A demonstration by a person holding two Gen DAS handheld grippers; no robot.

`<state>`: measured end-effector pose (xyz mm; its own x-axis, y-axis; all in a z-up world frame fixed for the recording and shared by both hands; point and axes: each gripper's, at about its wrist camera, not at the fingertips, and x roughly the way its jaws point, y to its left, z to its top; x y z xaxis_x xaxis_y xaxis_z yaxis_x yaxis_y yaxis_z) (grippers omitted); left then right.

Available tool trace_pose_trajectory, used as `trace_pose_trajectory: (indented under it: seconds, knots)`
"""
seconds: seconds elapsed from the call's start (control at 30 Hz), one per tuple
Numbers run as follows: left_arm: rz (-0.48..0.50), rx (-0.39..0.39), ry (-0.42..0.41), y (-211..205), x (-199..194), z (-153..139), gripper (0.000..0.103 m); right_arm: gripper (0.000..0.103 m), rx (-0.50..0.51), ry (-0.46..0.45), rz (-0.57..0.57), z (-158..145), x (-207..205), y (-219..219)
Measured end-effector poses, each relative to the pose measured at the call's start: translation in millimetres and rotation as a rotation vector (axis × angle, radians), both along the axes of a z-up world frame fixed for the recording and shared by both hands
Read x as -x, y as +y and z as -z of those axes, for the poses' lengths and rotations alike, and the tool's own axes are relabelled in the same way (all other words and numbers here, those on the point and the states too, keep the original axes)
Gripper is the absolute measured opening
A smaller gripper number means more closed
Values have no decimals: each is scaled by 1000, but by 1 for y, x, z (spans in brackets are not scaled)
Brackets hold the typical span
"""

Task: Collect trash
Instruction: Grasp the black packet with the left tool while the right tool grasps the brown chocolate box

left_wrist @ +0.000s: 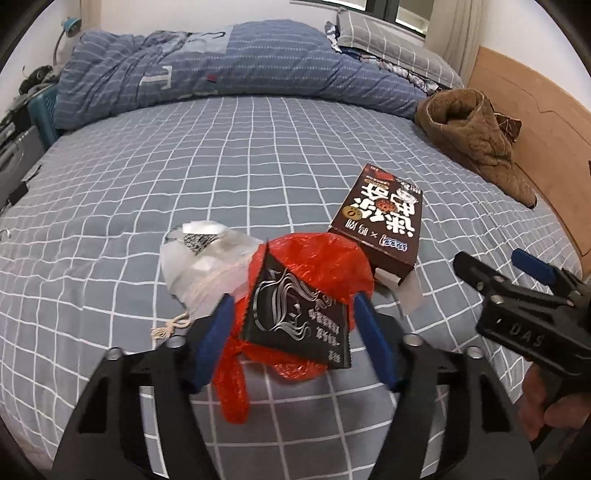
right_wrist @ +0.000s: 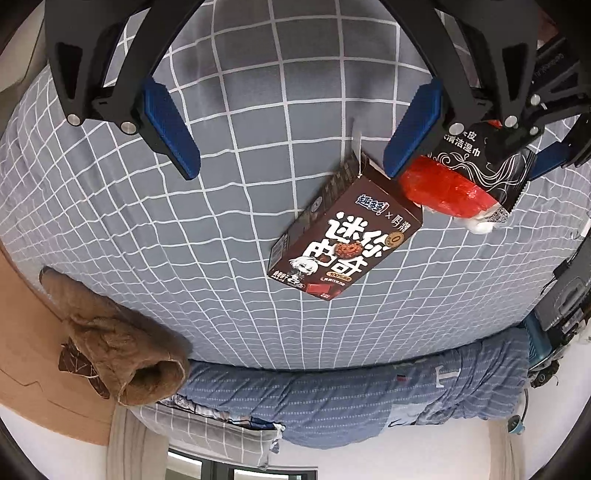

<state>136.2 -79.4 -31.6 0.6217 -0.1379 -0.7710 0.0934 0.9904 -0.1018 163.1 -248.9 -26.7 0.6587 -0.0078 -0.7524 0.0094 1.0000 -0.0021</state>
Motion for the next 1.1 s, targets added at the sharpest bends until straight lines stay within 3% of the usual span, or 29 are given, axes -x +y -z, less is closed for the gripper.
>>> trace_pose_trajectory:
  seconds: [0.13,0.17,0.37,0.5,0.7,0.9,1.1]
  knots:
    - [23,16,18,-6,-5,6,12,95,1,4,13,3,-1,0]
    - [27,18,20,-6,-6,7,7,95,2,5,14,3,-1,0]
    - [47,96,-3,14,-4,-14,3,95,2,14,21,3,-10,4]
    - [26,128,-48,44,-2,-39,3,95,-73,43,34,-2,-32,6]
    - [-68,27,-125,90,-2,-58,3,95,-164,164,86,3,-81,16]
    - [-147,-24,-114,129,-11,-51,3,95,-116,261,141,15,-119,40]
    - [-144,-32,-92,143,-8,-43,3,95,-85,309,199,34,-138,52]
